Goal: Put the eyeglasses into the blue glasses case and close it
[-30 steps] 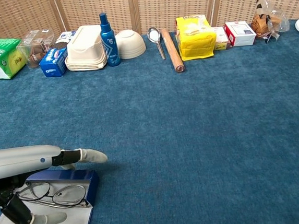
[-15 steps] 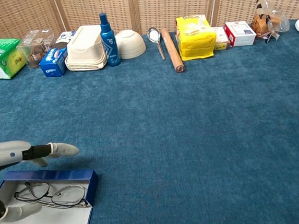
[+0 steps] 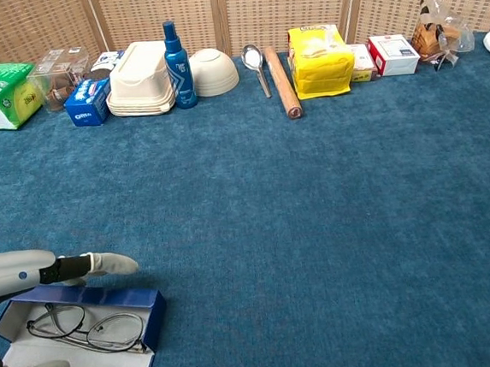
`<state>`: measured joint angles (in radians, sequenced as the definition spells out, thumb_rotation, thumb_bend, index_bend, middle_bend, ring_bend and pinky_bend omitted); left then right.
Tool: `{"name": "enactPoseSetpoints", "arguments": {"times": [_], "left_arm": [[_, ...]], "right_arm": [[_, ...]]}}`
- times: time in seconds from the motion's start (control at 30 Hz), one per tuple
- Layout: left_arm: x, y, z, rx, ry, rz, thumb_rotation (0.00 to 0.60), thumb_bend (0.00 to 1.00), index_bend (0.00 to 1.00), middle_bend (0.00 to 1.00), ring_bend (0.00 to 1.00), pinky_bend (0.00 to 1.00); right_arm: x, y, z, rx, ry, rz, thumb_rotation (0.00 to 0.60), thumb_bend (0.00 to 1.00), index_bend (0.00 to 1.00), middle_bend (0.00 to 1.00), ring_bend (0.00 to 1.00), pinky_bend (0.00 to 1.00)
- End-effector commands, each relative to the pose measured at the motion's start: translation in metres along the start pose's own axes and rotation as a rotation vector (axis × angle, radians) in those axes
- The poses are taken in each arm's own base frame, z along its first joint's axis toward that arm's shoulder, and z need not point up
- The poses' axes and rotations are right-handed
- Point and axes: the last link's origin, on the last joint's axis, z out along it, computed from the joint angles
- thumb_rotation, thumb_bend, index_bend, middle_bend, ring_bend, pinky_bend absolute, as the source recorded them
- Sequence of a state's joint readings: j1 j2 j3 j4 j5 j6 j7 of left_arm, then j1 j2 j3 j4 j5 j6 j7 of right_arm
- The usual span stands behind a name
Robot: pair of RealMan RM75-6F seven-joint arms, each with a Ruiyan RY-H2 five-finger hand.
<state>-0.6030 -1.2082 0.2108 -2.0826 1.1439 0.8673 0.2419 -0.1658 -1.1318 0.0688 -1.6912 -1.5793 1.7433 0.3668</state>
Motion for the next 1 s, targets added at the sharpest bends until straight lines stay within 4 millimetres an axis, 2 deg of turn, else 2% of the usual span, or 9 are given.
{"name": "enactPoseSetpoints", "arguments": {"times": [0.03, 1.0], "left_arm": [[-0.002, 0.000, -0.001, 0.000, -0.008, -0.001, 0.562, 0.36, 0.00, 0.04, 0.00, 0.08], [-0.013, -0.004, -0.013, 0.019, 0.012, -0.028, 0.561, 0.36, 0.00, 0.04, 0.00, 0.07]], "right_arm": [[0.000, 0.000, 0.000, 0.002, 0.000, 0.002, 0.600, 0.39, 0.01, 0.28, 0.10, 0.19], [0.000, 0.000, 0.001, 0.015, -0.004, 0.008, 0.600, 0.40, 0.01, 0.28, 0.10, 0.19]]}}
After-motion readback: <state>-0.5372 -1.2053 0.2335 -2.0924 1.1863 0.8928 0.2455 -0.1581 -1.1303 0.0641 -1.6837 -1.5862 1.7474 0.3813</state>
